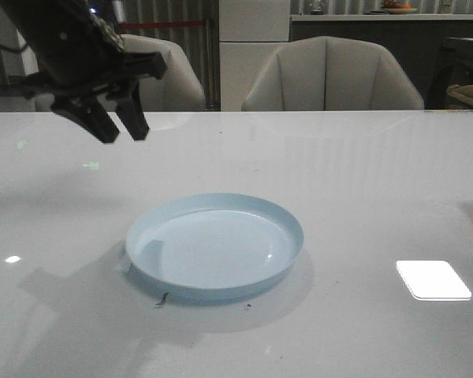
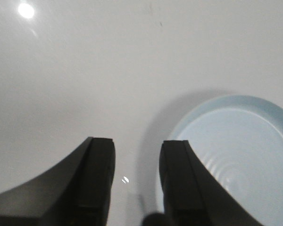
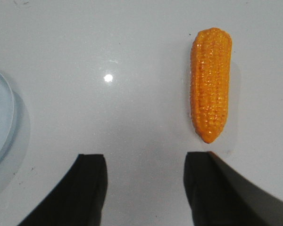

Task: Place corn on plate with both arms
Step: 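Open the left gripper and lift it away from the plate, then lower the right gripper around the orange corn cob and close it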

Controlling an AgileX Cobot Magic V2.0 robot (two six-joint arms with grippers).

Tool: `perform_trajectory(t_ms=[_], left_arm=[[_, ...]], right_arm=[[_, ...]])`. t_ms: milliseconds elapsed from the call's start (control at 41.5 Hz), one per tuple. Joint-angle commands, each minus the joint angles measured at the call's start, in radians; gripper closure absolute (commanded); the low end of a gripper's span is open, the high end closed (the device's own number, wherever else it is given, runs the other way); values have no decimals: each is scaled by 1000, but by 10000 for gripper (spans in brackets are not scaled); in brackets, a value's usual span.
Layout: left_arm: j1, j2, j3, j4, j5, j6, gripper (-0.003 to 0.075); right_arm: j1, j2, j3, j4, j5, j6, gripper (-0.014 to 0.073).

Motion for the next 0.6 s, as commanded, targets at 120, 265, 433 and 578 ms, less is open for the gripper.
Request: perform_trajectory(t_ms=[120,265,433,578], left_arm=[[64,-186,-44,143,-142,-10,421],[118,-259,-36,143,-237,-10,449],[187,-349,40,175,-356,-10,483],[246,-419,197,187,-461,-10,500]], right_arm=[[-4,-7,-34,2,-60,-6,116],[-4,-7,-32,2,-58,-6,116],[-4,-7,-31,2,-48,-6,116],[-4,-7,-31,2,-47,-6,116]])
